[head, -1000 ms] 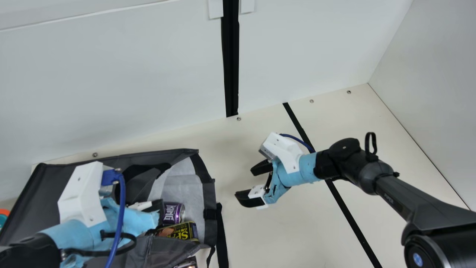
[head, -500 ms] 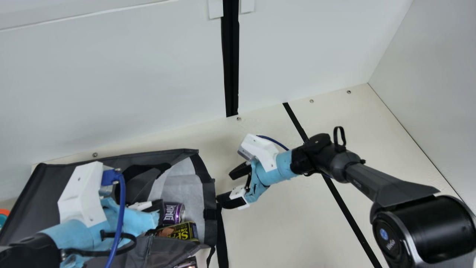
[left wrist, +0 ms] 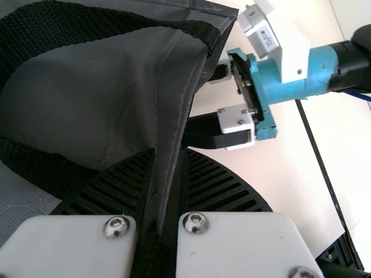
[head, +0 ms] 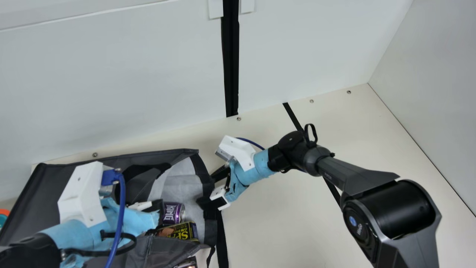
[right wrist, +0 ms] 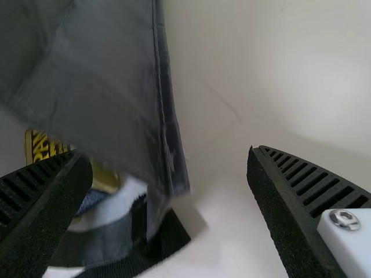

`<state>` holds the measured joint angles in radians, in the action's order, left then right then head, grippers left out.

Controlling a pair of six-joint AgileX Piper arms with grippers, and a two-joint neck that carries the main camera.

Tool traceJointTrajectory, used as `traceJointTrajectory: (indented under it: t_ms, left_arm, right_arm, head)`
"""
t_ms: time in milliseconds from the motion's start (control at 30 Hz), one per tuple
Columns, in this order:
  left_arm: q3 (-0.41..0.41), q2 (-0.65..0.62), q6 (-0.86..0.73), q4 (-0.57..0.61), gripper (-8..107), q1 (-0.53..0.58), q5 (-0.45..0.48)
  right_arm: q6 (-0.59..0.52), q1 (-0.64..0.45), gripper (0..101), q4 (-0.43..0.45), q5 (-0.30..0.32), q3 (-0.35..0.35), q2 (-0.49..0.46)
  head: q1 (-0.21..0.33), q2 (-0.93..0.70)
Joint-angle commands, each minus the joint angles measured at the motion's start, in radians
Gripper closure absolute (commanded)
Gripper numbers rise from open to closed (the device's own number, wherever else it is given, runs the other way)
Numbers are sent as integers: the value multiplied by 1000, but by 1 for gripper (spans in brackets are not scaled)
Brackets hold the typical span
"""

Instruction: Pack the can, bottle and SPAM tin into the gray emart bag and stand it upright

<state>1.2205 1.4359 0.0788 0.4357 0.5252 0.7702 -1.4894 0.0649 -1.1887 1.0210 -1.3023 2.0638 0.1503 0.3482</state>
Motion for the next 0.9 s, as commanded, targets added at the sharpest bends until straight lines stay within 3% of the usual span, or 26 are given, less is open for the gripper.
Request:
traceJointTrajectory:
  t_ms: [0,133,600,867]
  left_arm:
    - [0,0,0,0,107,0,0]
    - [0,0,0,0,107,0,0]
    - [0,0,0,0,107,0,0]
    - [0,0,0,0,107,0,0]
  right_arm:
    - [5,11,6,-3,1,-12,13]
    - [18,29,6,-7,8,-34,39]
    - [52,39,100,-15,63,-33,69]
    - [60,15,101,-61,125,12,37]
  head:
    - [24,1]
    - [24,1]
    - [24,1]
    - [24,1]
